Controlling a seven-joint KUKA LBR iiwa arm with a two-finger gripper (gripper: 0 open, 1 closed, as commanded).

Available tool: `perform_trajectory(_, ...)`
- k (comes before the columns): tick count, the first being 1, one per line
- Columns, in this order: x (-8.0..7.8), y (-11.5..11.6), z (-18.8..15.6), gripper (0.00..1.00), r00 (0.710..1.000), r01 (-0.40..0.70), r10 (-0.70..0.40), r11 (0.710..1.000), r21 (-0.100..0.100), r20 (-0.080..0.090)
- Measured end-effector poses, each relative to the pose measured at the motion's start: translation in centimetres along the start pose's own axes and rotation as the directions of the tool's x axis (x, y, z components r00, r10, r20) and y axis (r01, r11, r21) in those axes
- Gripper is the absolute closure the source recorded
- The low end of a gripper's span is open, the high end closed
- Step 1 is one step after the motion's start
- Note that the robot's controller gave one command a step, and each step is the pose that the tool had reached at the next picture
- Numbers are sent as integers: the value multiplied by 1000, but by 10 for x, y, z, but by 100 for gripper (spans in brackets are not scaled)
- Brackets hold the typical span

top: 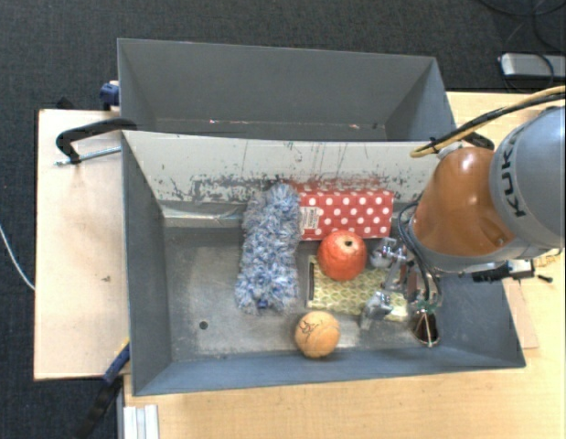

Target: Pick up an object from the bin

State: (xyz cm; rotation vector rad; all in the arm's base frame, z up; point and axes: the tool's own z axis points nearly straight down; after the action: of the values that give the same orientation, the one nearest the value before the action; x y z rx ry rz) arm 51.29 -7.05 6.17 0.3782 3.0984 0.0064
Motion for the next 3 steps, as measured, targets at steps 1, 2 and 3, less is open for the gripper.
perform_trajectory(1, 1, 0, -1, 100, 1000, 1, -1, 1000, 0, 0)
perform_trajectory(2, 2, 0, -6, 100, 1000, 3, -3, 1000, 1, -4)
perform_trajectory(3, 6, 0, -22, 100, 1000, 4, -4, 1000, 3, -20)
